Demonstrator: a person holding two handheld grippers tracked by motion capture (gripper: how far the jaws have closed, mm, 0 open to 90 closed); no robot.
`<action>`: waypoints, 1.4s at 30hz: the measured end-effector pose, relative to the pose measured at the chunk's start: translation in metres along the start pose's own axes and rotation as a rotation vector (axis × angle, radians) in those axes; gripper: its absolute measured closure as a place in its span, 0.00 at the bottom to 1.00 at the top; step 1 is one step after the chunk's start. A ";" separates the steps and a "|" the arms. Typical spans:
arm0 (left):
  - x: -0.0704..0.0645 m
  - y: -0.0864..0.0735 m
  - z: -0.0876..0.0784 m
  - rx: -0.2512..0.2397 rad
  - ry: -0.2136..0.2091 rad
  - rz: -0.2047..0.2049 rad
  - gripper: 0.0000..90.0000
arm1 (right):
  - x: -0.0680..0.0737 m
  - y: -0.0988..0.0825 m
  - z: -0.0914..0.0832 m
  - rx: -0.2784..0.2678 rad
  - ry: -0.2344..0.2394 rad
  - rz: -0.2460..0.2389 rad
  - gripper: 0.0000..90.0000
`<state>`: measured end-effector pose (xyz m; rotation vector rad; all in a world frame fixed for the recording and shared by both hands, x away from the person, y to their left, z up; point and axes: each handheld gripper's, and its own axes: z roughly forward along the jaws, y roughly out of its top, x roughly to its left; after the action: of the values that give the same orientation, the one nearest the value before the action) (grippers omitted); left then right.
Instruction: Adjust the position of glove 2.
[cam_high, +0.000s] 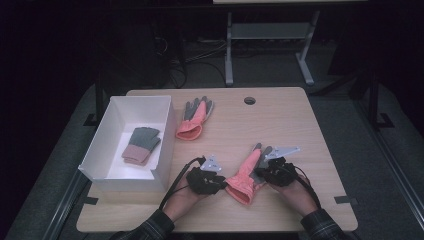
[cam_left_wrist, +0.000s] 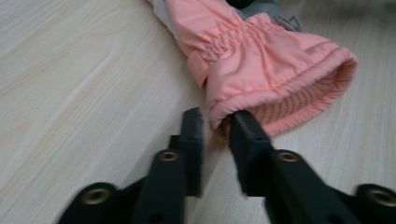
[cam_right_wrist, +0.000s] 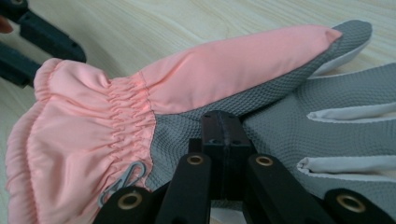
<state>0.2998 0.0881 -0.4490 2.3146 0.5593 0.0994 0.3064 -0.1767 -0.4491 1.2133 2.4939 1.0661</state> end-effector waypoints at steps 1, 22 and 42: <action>0.000 0.001 0.000 0.005 0.002 0.002 0.90 | 0.000 0.000 0.000 -0.002 0.001 -0.007 1.00; 0.010 -0.014 -0.013 0.070 0.023 -0.092 0.70 | 0.018 0.002 0.005 -0.001 0.083 -0.062 0.97; 0.057 0.039 -0.027 -0.081 0.211 -0.244 0.39 | -0.028 -0.054 -0.049 -0.083 -0.055 -0.009 0.30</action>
<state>0.3590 0.1046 -0.4079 2.1525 0.9231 0.2473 0.2698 -0.2456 -0.4531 1.1910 2.3872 1.1064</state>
